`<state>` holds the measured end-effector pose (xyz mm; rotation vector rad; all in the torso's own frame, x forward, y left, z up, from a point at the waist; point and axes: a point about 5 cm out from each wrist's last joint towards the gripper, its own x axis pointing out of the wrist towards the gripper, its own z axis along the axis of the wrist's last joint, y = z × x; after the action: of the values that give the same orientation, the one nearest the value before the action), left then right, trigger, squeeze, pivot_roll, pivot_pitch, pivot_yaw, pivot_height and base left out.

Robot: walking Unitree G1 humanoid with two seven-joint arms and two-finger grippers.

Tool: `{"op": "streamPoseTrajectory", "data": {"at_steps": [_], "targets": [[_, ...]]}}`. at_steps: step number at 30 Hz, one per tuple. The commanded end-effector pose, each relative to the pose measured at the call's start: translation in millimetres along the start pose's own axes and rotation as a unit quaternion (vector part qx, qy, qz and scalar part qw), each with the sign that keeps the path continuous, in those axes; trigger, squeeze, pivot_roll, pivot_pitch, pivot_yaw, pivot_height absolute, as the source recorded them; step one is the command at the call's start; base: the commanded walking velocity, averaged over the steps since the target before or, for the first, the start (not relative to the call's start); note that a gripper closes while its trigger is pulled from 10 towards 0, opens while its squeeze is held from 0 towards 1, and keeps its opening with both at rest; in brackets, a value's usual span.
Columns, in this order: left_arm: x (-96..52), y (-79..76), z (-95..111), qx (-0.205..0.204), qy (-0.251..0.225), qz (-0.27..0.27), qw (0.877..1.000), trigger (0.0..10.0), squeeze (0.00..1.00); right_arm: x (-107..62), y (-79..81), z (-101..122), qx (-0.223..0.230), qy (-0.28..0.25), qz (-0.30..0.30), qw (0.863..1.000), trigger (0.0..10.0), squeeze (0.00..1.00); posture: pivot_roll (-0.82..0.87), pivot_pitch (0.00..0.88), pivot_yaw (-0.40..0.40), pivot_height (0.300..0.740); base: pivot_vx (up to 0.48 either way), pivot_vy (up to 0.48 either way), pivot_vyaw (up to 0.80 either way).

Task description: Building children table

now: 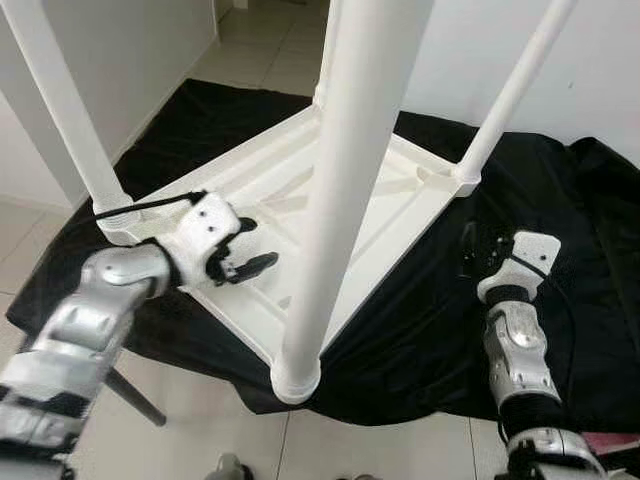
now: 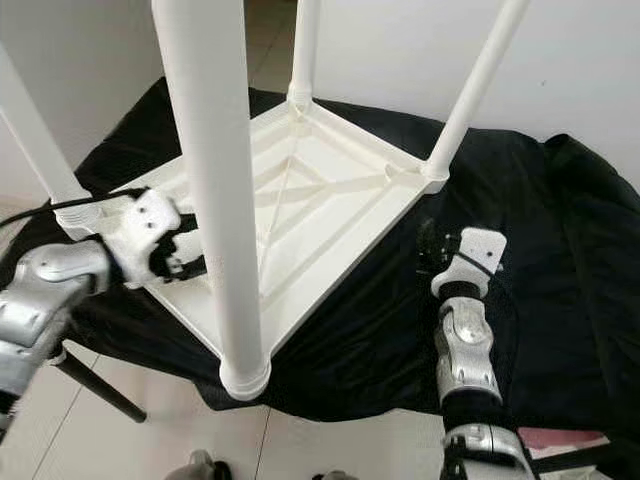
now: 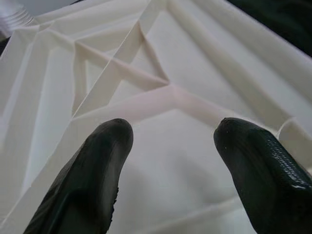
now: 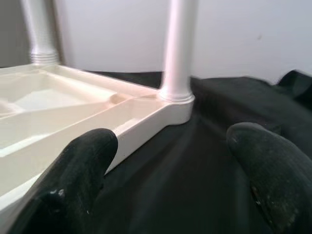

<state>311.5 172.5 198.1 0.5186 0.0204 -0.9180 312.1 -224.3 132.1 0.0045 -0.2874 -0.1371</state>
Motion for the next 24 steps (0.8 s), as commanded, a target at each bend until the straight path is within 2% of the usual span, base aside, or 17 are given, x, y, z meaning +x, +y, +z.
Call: {"op": "streamPoseTrajectory", "data": {"at_steps": [1, 3, 7, 10, 14, 24], "targets": [[-2.1, -9.3, -0.8, 0.005, 0.008, -0.074, 0.997, 10.0, 0.0, -4.3, 3.9, -1.2, 0.001, 0.007, 0.015, 1.0, 10.0, 0.0, 0.06, 0.093, -0.065, 0.74, 0.0, 0.0, 0.0], [-5.3, -9.7, -5.8, 0.011, 0.028, -0.087, 0.996, 10.0, 0.0, -15.6, 12.7, -8.3, 0.001, 0.023, 0.028, 0.999, 10.0, 0.0, 0.06, 0.094, -0.065, 0.74, 0.0, 0.0, 0.0], [-7.2, -14.0, -14.4, 0.017, 0.059, -0.111, 0.992, 10.0, 0.0, -22.2, 21.0, -10.5, 0.008, 0.03, 0.037, 0.999, 10.0, 0.0, 0.06, 0.094, -0.062, 0.74, 0.0, 0.0, 0.0], [-7.3, -15.4, -16.9, 0.018, 0.068, -0.116, 0.991, 10.0, 0.0, -22.2, 21.8, -9.8, 0.009, 0.029, 0.039, 0.999, 10.0, 0.0, 0.06, 0.094, -0.062, 0.74, 0.0, 0.0, 0.0], [-6.3, -21.9, -28.9, 0.033, 0.11, -0.138, 0.984, 10.0, 0.0, -21.3, 18.5, -6.1, 0.009, 0.031, 0.045, 0.998, 10.0, 0.0, 0.04, 0.097, -0.055, 0.74, 0.0, 0.0, 0.0], [0.3, -23.2, -42.9, 0.063, 0.16, -0.141, 0.975, 10.0, 0.0, -19.6, 13.3, -2.3, 0.001, 0.033, 0.044, 0.998, 10.0, 0.0, 0.04, 0.094, -0.057, 0.74, 0.0, 0.0, 0.0]]}}
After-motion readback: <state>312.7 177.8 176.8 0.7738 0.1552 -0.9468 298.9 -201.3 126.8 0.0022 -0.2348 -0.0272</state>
